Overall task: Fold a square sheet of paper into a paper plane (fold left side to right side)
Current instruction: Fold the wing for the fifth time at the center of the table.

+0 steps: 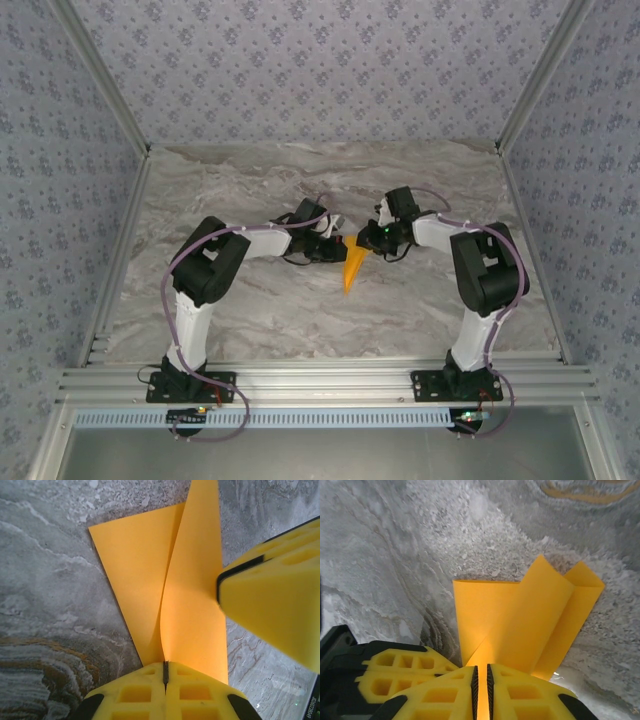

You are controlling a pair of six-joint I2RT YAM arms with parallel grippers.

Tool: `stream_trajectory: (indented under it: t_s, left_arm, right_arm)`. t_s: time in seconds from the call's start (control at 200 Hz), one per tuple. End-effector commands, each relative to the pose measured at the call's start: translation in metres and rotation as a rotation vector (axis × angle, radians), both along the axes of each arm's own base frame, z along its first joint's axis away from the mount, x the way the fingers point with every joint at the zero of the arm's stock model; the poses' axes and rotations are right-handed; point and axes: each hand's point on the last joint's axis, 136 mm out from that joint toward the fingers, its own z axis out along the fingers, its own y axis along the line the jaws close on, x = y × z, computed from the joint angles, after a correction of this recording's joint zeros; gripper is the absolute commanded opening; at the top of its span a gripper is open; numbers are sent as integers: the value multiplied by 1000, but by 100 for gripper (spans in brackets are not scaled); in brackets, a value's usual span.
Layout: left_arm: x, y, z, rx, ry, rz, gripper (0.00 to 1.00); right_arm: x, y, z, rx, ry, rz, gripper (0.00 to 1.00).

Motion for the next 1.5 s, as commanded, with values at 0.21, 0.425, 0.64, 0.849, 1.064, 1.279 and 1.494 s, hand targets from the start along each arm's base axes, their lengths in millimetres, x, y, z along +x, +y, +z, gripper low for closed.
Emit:
stream_trajectory:
  t_s: [0.21,0.425,0.64,0.849,1.064,1.279,1.494]
  left_arm:
    - [2,11,-23,82,12,11,0]
    - [2,11,-24,85,13,12,0]
    - [3,9,-21,76,14,11,0]
    - [4,7,3,36,-12,21,5]
    - [3,15,52,5,-97,47,22]
    - [-21,16,87,-71,-104,21,24]
    - [-61,-15,94,-147,-29,-68,22]
  right_arm:
    - [-6,-4,-14,-55,32,21,16]
    - [-13,-13,-27,-108,69,18,15]
    - [-31,-28,-49,-169,146,-1,11]
    - [-45,-38,-67,-207,195,-8,9]
    - [-52,-42,-71,-222,199,-7,8]
    - [-53,-42,-72,-220,194,-6,8]
    - [-52,-41,-72,-216,191,0,8]
